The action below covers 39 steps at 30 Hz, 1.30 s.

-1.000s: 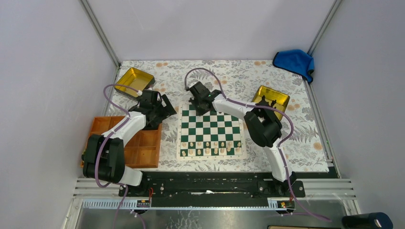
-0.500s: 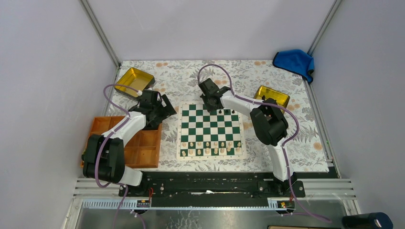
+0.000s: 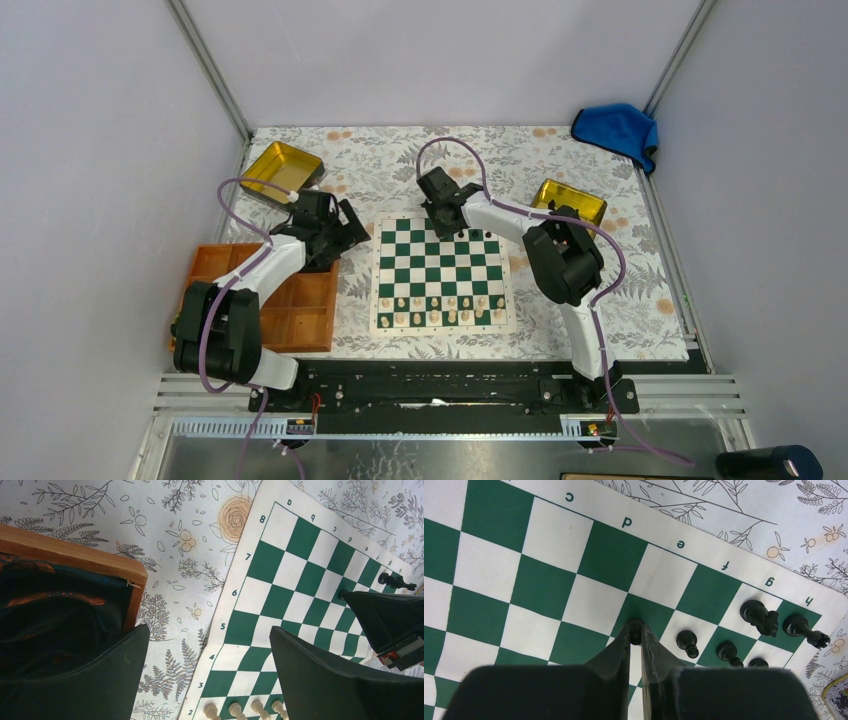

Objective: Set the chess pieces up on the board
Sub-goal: Place the chess piece on the chessboard, then pick up the chess piece from the storage box.

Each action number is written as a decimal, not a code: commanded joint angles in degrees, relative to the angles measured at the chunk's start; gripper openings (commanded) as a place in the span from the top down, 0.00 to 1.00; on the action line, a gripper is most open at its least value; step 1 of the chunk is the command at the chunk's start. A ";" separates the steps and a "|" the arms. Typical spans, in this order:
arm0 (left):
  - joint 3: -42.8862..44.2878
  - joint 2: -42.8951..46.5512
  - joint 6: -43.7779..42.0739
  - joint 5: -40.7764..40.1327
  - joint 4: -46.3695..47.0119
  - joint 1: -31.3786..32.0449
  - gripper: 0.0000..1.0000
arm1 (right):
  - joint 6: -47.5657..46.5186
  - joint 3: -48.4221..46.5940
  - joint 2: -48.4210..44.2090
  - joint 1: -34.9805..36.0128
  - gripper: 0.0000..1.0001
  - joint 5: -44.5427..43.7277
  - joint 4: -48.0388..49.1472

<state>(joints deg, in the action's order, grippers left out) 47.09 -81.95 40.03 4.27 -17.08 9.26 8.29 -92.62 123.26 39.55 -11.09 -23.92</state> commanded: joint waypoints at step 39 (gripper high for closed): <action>20.45 -6.11 -4.43 -7.87 -1.29 4.05 0.01 | 4.80 -1.87 -21.81 -11.38 0.44 -15.06 -0.31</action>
<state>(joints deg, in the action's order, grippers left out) 62.24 -84.03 37.39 -1.32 -18.98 10.50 9.61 -96.79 106.69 33.78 -19.57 -24.51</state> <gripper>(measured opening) 0.987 0.550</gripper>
